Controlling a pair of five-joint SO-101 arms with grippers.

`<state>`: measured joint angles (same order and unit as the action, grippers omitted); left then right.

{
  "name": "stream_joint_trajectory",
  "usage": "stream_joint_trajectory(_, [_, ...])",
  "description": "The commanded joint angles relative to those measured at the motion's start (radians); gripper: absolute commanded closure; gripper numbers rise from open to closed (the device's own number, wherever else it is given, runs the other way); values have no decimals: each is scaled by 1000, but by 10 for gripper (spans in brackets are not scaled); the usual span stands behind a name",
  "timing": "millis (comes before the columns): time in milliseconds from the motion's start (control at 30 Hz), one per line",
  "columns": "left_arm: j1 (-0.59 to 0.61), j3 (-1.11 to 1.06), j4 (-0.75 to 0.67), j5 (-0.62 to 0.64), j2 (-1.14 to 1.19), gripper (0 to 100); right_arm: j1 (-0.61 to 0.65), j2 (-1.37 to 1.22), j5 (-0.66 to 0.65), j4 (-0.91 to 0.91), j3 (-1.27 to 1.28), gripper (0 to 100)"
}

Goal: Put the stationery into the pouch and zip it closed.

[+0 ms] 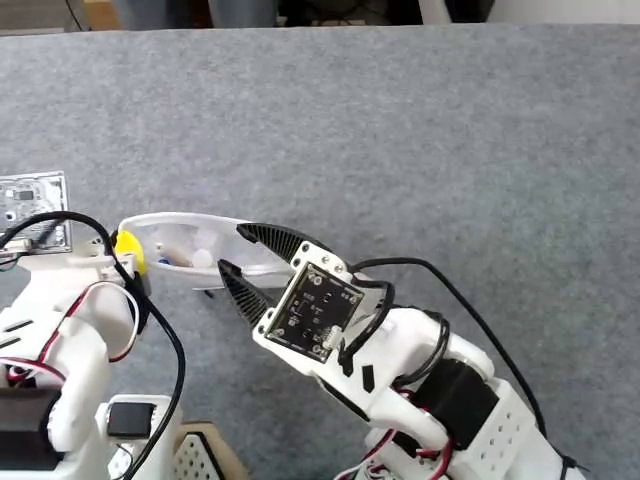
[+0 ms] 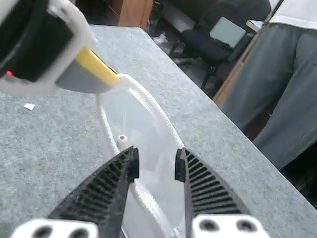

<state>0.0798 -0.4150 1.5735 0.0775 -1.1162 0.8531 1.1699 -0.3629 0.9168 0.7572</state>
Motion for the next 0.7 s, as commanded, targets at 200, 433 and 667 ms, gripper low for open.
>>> stream_joint_trajectory(200, [-7,-68,11,-12,32,972,2,38,-6,190,-236,868])
stream_joint_trajectory(433, [-13,-68,14,-21,28,972,-117,127,-14,416,-268,868])
stream_joint_trajectory(667, [-36,-70,15,-64,26,972,-232,131,-15,183,-107,868])
